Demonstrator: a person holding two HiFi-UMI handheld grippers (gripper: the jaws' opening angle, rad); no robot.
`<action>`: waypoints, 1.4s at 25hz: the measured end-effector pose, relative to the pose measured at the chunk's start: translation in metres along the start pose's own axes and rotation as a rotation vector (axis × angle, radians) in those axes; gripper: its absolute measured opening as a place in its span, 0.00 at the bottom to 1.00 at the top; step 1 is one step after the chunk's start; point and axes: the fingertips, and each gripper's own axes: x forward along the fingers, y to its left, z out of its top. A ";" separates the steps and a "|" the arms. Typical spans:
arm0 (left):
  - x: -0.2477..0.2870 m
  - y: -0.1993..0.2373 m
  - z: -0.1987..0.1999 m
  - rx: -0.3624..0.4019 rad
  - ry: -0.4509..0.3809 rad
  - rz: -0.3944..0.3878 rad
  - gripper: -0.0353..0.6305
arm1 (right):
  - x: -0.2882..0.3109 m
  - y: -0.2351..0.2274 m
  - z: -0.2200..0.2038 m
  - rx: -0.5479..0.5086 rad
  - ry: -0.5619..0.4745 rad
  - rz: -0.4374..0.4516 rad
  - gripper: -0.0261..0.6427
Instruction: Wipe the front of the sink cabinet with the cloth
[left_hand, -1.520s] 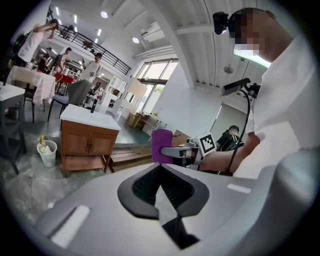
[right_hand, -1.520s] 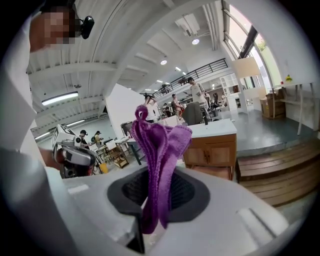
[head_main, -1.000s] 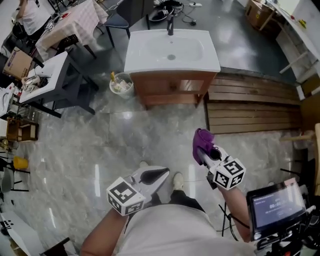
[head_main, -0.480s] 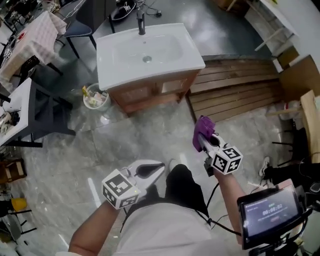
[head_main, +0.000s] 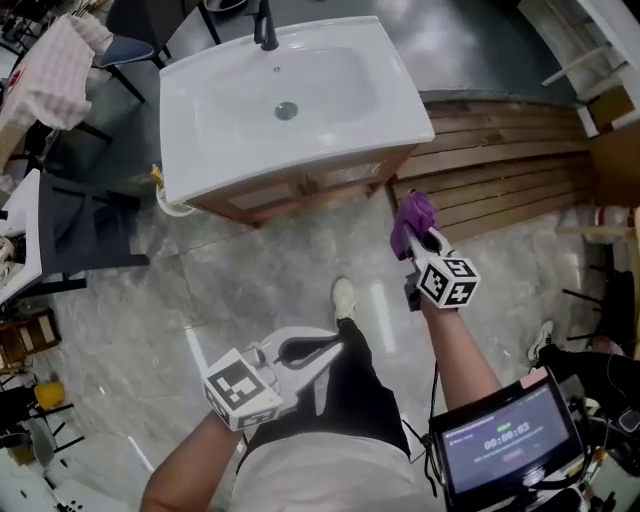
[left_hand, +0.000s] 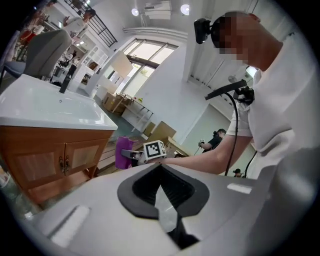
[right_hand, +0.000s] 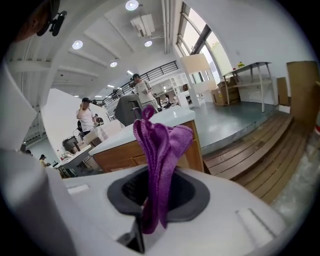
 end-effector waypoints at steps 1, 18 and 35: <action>0.013 0.009 0.003 0.003 0.009 -0.007 0.06 | 0.018 -0.017 0.005 0.002 -0.010 -0.007 0.16; 0.085 0.113 0.008 -0.001 -0.041 -0.048 0.06 | 0.193 -0.123 -0.013 -0.085 -0.006 -0.106 0.16; -0.012 0.145 -0.029 -0.075 -0.148 0.048 0.06 | 0.247 0.021 -0.062 -0.038 0.005 0.004 0.16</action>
